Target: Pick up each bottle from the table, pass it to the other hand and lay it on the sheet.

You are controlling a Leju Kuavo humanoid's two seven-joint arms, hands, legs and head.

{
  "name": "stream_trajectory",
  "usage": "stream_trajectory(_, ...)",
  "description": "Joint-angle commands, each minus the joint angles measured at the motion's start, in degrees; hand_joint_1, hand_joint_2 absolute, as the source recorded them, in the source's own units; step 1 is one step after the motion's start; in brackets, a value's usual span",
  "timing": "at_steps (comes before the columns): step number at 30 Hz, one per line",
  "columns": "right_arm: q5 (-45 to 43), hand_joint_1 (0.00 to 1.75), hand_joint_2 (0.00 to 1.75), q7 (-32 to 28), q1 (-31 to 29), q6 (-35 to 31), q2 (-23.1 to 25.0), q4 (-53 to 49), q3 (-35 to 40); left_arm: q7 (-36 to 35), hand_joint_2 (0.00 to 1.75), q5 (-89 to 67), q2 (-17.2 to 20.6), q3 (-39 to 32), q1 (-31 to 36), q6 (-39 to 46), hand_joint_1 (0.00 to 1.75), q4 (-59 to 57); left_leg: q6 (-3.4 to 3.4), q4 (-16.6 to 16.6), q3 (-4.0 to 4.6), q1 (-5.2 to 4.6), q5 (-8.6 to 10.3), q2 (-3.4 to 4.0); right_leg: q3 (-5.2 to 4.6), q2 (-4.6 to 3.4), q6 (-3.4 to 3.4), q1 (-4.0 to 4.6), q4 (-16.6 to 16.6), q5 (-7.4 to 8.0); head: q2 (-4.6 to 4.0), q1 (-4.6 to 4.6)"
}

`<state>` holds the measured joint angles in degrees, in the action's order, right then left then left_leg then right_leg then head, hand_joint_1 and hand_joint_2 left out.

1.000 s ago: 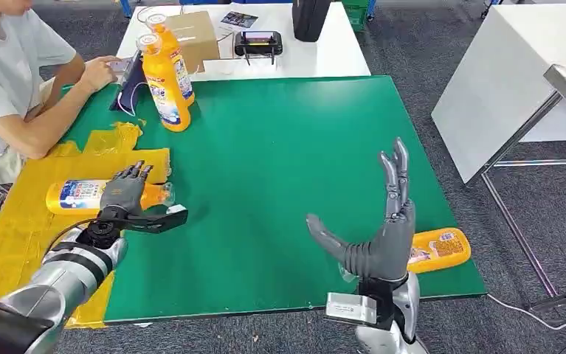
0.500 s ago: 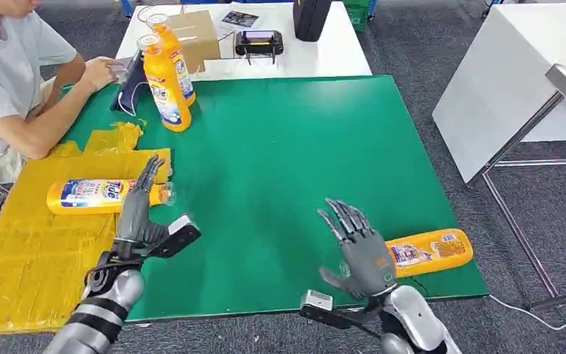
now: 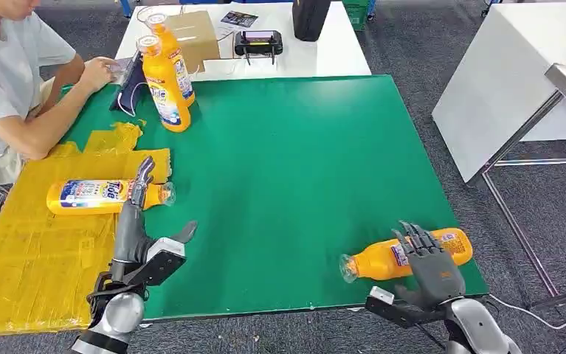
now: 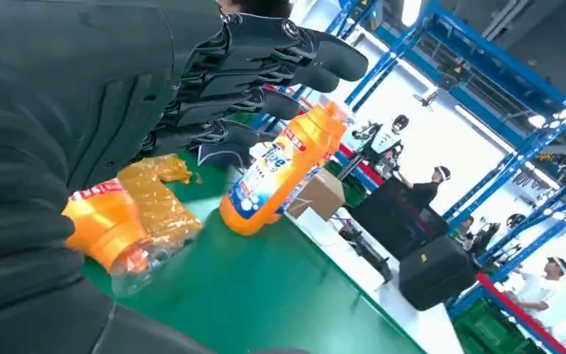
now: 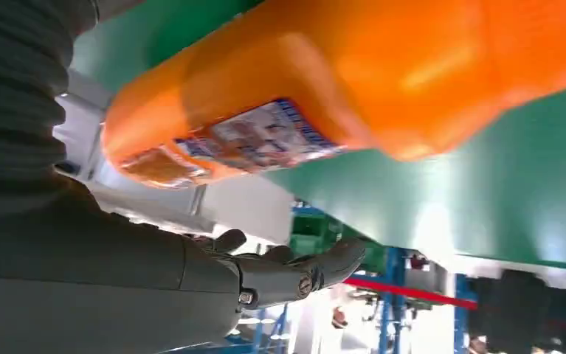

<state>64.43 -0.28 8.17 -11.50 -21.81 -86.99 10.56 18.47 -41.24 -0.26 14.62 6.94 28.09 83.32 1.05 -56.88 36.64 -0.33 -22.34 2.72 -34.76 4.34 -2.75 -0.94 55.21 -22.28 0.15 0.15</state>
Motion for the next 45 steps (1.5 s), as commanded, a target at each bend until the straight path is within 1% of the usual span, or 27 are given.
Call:
stream_trajectory(1, 5.9, 0.00, 1.75, 3.2, -2.7, -2.8, 3.4, 6.5, -4.5, -0.3, 1.75, -0.6, -0.9, 0.2, -0.1, -0.2, 0.00, 0.4, -0.06, 0.0, -0.25, 0.07, -0.11, -0.09, 0.27, -0.26, 0.08, 0.01, -0.1, -0.08, 0.00, -0.02)
stream_trajectory(2, 6.8, 0.00, 1.75, 3.3, -3.1, -3.0, 4.0, 6.9, -5.2, -0.5, 1.75, -0.8, -0.9, 0.2, -0.2, -0.1, 0.00, 0.4, -0.10, 0.0, -0.46, 0.13, -0.22, -0.14, 0.48, -0.42, 0.13, 0.02, -0.1, -0.17, 0.00, -0.04)
stream_trajectory(6, 8.7, 0.00, 1.75, 3.8, -4.7, -2.6, 4.8, 9.2, -6.2, -0.6, 1.75, -0.6, -1.1, 0.4, -0.7, -0.1, 0.00, 0.6, -0.07, 0.0, -0.25, 0.08, -0.10, -0.03, 0.26, -0.32, 0.09, 0.02, -0.1, -0.05, 0.00, -0.04)
stream_trajectory(7, 8.6, 0.00, 1.75, 3.9, -5.2, -2.4, 4.8, 10.1, -6.3, -0.7, 1.75, -0.6, -1.0, 0.5, -0.7, -0.2, 0.00, 0.7, -0.10, 0.0, -0.43, 0.11, -0.18, -0.11, 0.45, -0.42, 0.13, 0.01, -0.1, -0.13, 0.00, -0.02)
stream_trajectory(9, 8.5, 0.00, 1.75, 4.0, -5.8, -1.9, 4.9, 11.9, -6.8, -0.7, 1.75, -0.4, -1.0, 0.6, -0.7, -0.3, 0.00, 0.5, -0.06, 0.0, -0.23, 0.08, -0.08, -0.06, 0.25, -0.27, 0.08, 0.03, -0.1, -0.05, 0.00, -0.04)
stream_trajectory(10, 8.5, 0.00, 1.75, 4.0, -6.2, -1.8, 4.8, 13.3, -7.0, -0.7, 1.75, 0.0, -1.0, 0.7, -0.7, -0.5, 0.00, 0.4, -0.09, 0.0, -0.45, 0.11, -0.18, -0.13, 0.48, -0.41, 0.13, 0.02, -0.1, -0.13, 0.00, -0.02)
stream_trajectory(13, 8.7, 0.00, 1.75, 4.1, -7.1, -1.4, 4.7, 15.5, -7.2, -0.7, 1.75, 0.0, -1.1, 1.0, -0.5, -0.5, 0.00, 0.1, -0.04, 0.0, -0.18, 0.06, -0.05, -0.07, 0.22, -0.21, 0.05, 0.02, -0.1, -0.03, 0.00, -0.02)
stream_trajectory(15, 8.7, 0.00, 1.75, 4.1, -7.1, -1.4, 4.7, 15.5, -7.2, -0.7, 1.75, 0.0, -1.1, 1.0, -0.5, -0.5, 0.00, 0.1, -0.10, 0.1, -0.52, 0.14, -0.21, -0.15, 0.56, -0.44, 0.13, 0.03, -0.1, -0.16, 0.00, -0.04)
stream_trajectory(18, 8.6, 0.00, 1.75, 3.7, -8.2, 0.4, 4.8, 18.0, -6.8, -0.4, 1.75, 0.6, -0.9, 1.3, -0.4, -0.6, 0.00, -0.1, -0.05, 0.0, -0.26, 0.08, -0.09, -0.10, 0.31, -0.26, 0.08, 0.01, -0.1, -0.07, 0.00, -0.02)
stream_trajectory(21, 8.4, 0.00, 1.75, 2.7, -11.2, 3.2, 4.5, 25.0, -5.1, 0.1, 1.75, 1.8, -1.1, 1.9, 0.7, -0.8, 0.00, -2.1, -0.09, 0.1, -0.50, 0.13, -0.19, -0.12, 0.54, -0.44, 0.13, 0.03, -0.1, -0.14, 0.00, -0.04)
stream_trajectory(23, 7.3, 0.00, 1.75, 1.8, -13.1, 5.3, 3.9, 29.9, -3.5, 1.0, 1.75, 2.8, -1.1, 2.5, 1.6, -0.6, 0.00, -3.6, -0.05, 0.1, -0.33, 0.12, -0.07, -0.07, 0.37, -0.27, 0.08, 0.06, -0.2, -0.03, 0.00, -0.04)
stream_trajectory(24, 7.3, 0.00, 1.75, 1.5, -13.7, 5.5, 3.8, 31.9, -2.9, 1.1, 1.75, 3.0, -1.3, 2.8, 2.0, -0.6, 0.00, -4.2, -0.07, 0.1, -0.51, 0.15, -0.11, -0.14, 0.54, -0.35, 0.11, 0.05, -0.2, -0.07, 0.00, -0.02)
stream_trajectory(25, 7.5, 0.14, 1.75, 1.1, -14.6, 5.2, 3.8, 33.9, -2.2, 1.3, 1.75, 3.4, -1.3, 3.0, 2.3, -0.4, 0.00, -4.8, -0.05, 0.1, -0.43, 0.14, -0.06, -0.11, 0.45, -0.27, 0.10, 0.07, -0.2, -0.03, 0.00, -0.02)
stream_trajectory(26, 7.4, 0.65, 1.75, 0.9, -14.9, 5.1, 4.0, 34.9, -2.0, 1.3, 1.75, 3.5, -1.4, 3.1, 2.4, -0.4, 0.00, -5.1, -0.07, 0.1, -0.61, 0.18, -0.11, -0.17, 0.64, -0.35, 0.13, 0.07, -0.2, -0.08, 0.00, -0.02)
stream_trajectory(27, 7.4, 0.86, 1.75, 0.8, -15.1, 5.2, 4.1, 35.5, -1.8, 1.4, 1.75, 3.7, -1.4, 3.2, 2.5, -0.3, 0.00, -5.3, -0.05, 0.1, -0.65, 0.18, -0.07, -0.11, 0.63, -0.29, 0.11, 0.08, -0.2, -0.04, 0.00, -0.02)
stream_trajectory(28, 7.3, 0.86, 1.75, 0.7, -15.1, 5.0, 4.2, 35.8, -1.7, 1.4, 1.75, 3.8, -1.4, 3.2, 2.4, -0.3, 0.00, -5.3, -0.03, 0.1, -0.72, 0.17, -0.08, 0.01, 0.64, -0.28, 0.12, 0.07, -0.2, -0.04, 0.00, -0.02)
stream_trajectory(29, 7.3, 0.86, 1.75, 0.7, -15.1, 5.0, 4.2, 35.8, -1.7, 1.4, 1.75, 3.8, -1.4, 3.2, 2.4, -0.3, 0.00, -5.3, -0.04, 0.0, -0.84, 0.19, -0.12, -0.11, 0.76, -0.34, 0.22, 0.06, -0.2, -0.12, 0.00, -0.02)
stream_trajectory(31, 7.3, 0.86, 1.75, 0.7, -15.1, 5.0, 4.2, 35.8, -1.7, 1.4, 1.75, 3.8, -1.4, 3.2, 2.4, -0.3, 0.00, -5.3, 0.03, 0.0, -1.01, 0.20, -0.24, -0.18, 0.43, -0.27, 0.16, 0.07, -0.2, -0.25, 0.00, 0.02)
stream_trajectory(34, 7.3, 0.86, 1.75, 0.7, -15.1, 5.0, 4.2, 35.8, -1.7, 1.4, 1.75, 3.8, -1.4, 3.2, 2.4, -0.3, 0.00, -5.3, 0.09, 0.1, -1.17, 0.16, -0.40, -0.14, 0.61, -0.32, 0.14, 0.02, -0.3, -0.70, 0.00, 0.00)
stream_trajectory(35, 7.3, 1.19, 1.75, 0.7, -15.3, 5.1, 4.2, 36.2, -1.5, 1.5, 1.75, 4.0, -1.4, 3.2, 2.4, -0.2, 0.00, -5.3, 0.10, 0.1, -1.26, 0.21, -0.41, -0.18, 0.77, -0.23, 0.13, 0.07, -0.3, -0.74, 0.00, -0.04)
stream_trajectory(37, 7.5, 1.33, 1.75, 0.7, -15.6, 5.3, 4.1, 37.2, -0.6, 1.6, 1.75, 4.4, -1.3, 3.4, 2.4, -0.1, 0.00, -5.5, -0.02, 0.1, -1.36, 0.17, -0.25, -0.14, 0.84, -0.20, 0.10, 0.04, -0.3, -0.74, 0.00, -0.02)
stream_trajectory(39, 7.4, 1.38, 1.75, 0.5, -15.5, 5.3, 4.0, 38.0, -0.2, 1.6, 1.75, 4.8, -1.3, 3.4, 2.5, 0.0, 0.00, -5.9, 0.09, 0.1, -1.47, 0.19, -0.22, -0.27, 1.01, -0.22, 0.18, 0.04, -0.3, -0.73, 0.00, -0.02)
stream_trajectory(40, 7.4, 1.38, 1.75, 0.5, -15.5, 5.3, 4.0, 38.0, -0.2, 1.6, 1.75, 4.8, -1.3, 3.4, 2.5, 0.0, 0.00, -5.9, 0.13, 0.1, -1.48, 0.17, -0.23, -0.18, 1.02, -0.16, 0.16, 0.04, -0.3, -0.69, 0.00, 0.00)
stream_trajectory(41, 7.3, 1.52, 1.75, 0.5, -15.6, 5.3, 4.0, 38.3, -0.1, 1.7, 1.75, 5.0, -1.4, 3.4, 2.5, 0.0, 0.00, -6.3, 0.09, 0.2, -1.53, 0.21, -0.24, -0.33, 1.09, -0.23, 0.21, 0.06, -0.3, -0.72, 0.00, -0.02)
stream_trajectory(43, 7.6, 1.66, 1.75, 0.8, -15.3, 3.9, 4.0, 38.2, 0.4, 1.8, 1.75, 5.4, -1.4, 3.5, 2.5, 0.1, 0.00, -6.5, 0.07, 0.1, -1.56, 0.21, -0.27, -0.39, 1.15, -0.17, 0.17, 0.06, -0.3, -0.73, 0.00, 0.00)
stream_trajectory(44, 7.4, 1.75, 1.75, 1.1, -15.1, 1.6, 4.5, 37.1, 0.2, 1.8, 1.75, 5.4, -1.4, 3.6, 2.2, 0.1, 0.00, -6.2, 0.08, 0.1, -1.59, 0.20, -0.28, -0.36, 1.16, -0.13, 0.13, 0.06, -0.3, -0.73, 0.00, -0.02)
stream_trajectory(45, 6.0, 1.75, 1.75, 0.7, -14.5, -1.3, 5.8, 34.5, -1.0, 1.8, 1.75, 5.4, -1.4, 3.5, 1.7, 0.1, 0.00, -5.4, 0.03, 0.1, -1.63, 0.25, -0.33, -0.49, 1.21, -0.23, 0.19, 0.07, -0.3, -0.78, 0.00, 0.00)
